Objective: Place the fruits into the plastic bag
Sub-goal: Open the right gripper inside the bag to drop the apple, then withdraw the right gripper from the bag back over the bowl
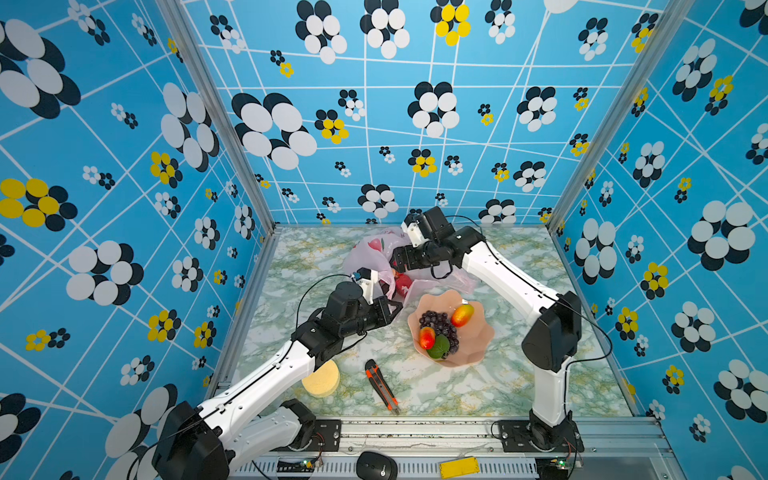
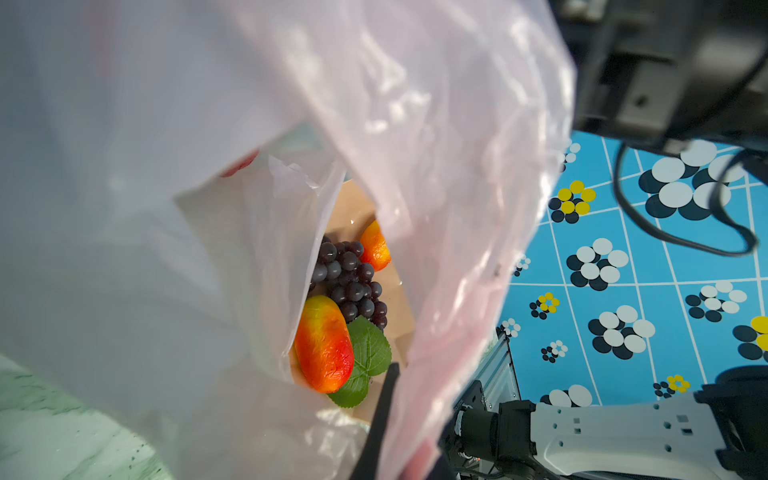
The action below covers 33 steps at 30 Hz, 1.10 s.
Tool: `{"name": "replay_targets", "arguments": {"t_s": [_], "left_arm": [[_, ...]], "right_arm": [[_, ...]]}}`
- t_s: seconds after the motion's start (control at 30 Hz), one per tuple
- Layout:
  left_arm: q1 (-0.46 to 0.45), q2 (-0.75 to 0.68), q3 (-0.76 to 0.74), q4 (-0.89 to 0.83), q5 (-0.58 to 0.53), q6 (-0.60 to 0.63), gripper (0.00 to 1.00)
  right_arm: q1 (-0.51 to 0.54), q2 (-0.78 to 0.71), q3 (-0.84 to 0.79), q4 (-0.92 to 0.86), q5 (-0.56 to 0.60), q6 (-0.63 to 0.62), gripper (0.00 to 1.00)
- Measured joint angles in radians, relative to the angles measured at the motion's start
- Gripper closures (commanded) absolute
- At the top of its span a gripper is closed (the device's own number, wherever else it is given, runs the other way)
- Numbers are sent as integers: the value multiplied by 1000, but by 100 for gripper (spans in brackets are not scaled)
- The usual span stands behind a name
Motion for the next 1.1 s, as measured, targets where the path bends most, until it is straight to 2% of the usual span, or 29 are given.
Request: {"name": "replay_targets", "arguments": {"t_s": [0.17, 0.5, 0.67, 0.87, 1.1], "left_arm": [[-1, 0, -14, 2, 0, 0, 100], [-1, 0, -15, 4, 0, 0, 100], [-1, 0, -16, 6, 0, 0, 100], [-2, 2, -20, 13, 1, -7, 100], [-2, 4, -28, 25, 0, -8, 100]], "right_arm": [[0, -226, -144, 45, -3, 11, 9], [-7, -497, -357, 58, 51, 19, 7], [-77, -621, -454, 27, 92, 44, 7], [-182, -705, -549, -5, 104, 79, 7], [-248, -696, -669, -7, 60, 133, 8]]}}
